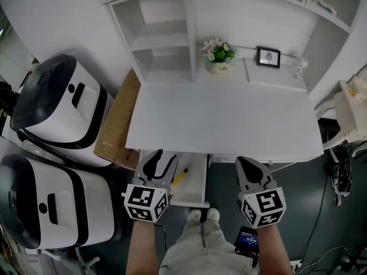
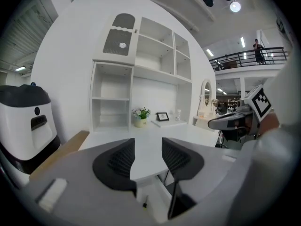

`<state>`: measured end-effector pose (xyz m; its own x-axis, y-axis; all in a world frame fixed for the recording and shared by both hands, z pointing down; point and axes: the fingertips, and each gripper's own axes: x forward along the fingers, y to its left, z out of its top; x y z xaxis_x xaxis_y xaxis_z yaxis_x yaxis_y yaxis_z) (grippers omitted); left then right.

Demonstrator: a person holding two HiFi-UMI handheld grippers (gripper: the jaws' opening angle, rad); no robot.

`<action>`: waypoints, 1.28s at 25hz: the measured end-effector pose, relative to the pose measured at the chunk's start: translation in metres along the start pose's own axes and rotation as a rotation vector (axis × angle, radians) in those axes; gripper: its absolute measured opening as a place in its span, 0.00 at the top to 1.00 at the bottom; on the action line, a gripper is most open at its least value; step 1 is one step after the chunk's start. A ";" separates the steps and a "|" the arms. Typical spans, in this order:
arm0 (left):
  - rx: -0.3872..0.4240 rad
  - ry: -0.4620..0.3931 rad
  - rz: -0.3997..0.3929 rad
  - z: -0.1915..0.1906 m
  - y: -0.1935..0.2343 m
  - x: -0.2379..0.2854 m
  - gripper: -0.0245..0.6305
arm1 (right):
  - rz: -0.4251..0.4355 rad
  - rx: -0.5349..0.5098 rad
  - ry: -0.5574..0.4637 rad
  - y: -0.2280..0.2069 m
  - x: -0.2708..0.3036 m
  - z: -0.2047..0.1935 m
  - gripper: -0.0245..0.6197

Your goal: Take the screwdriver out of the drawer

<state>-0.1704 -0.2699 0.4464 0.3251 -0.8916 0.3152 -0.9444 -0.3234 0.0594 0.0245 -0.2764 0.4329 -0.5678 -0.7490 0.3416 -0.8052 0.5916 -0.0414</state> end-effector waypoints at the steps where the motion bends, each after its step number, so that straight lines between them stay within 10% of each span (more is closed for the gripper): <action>1: -0.008 0.015 -0.002 -0.008 0.001 0.000 0.68 | -0.002 0.008 0.013 0.002 0.000 -0.007 0.95; 18: -0.053 0.553 -0.255 -0.156 -0.020 0.035 0.69 | -0.019 0.123 0.204 0.017 0.007 -0.107 0.95; 32: 0.072 0.929 -0.288 -0.267 -0.010 0.087 0.69 | -0.025 0.202 0.318 0.017 0.017 -0.157 0.95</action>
<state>-0.1454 -0.2592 0.7264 0.3459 -0.1805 0.9208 -0.8197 -0.5357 0.2029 0.0282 -0.2320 0.5852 -0.4912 -0.6136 0.6182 -0.8538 0.4796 -0.2024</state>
